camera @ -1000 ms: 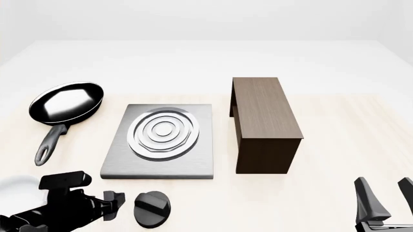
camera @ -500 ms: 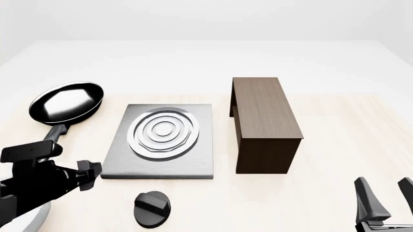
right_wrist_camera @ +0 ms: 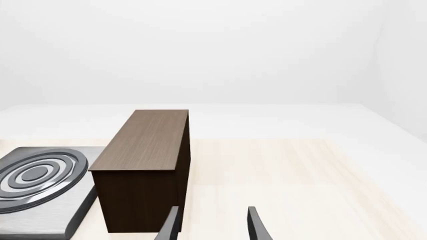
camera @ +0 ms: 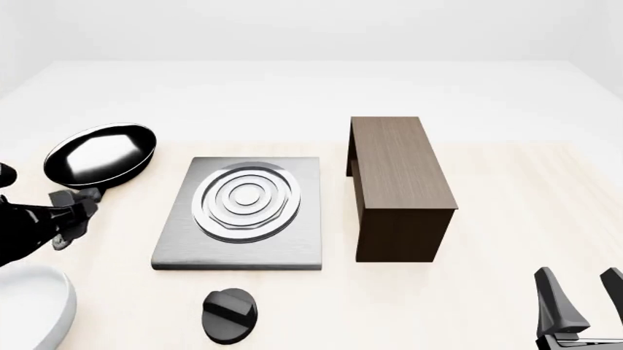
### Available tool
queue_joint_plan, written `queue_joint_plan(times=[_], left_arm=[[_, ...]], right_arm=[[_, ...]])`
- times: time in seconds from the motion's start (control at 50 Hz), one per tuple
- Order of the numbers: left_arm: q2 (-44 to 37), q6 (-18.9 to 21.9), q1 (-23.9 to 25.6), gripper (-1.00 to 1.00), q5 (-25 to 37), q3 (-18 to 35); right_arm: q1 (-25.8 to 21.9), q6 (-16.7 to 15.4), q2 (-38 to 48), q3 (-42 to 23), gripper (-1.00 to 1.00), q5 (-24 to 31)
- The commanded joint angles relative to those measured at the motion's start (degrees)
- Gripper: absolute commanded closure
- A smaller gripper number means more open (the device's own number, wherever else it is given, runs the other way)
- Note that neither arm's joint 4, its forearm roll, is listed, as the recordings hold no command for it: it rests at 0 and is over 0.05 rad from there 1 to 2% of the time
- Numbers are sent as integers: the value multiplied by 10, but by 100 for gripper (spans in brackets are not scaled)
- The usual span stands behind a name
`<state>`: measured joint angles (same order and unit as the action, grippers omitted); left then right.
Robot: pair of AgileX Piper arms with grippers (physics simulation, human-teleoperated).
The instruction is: Turn on the stove.
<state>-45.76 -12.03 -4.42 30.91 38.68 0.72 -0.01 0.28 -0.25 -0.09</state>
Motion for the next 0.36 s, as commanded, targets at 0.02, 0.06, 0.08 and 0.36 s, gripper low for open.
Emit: queue_joint_plan(times=[0.02, 0.06, 0.08, 0.36], left_arm=[[18, 1, -49, -100, 25, 39], [19, 1, -51, -100, 33, 47], [20, -3, -51, -100, 36, 50], [16, 42, -119, -100, 54, 112]], right_arm=[[0, 0, 0, 0, -100, 0], [0, 0, 0, 0, -100, 0], [0, 0, 0, 0, -100, 0], [0, 0, 0, 0, -100, 0]])
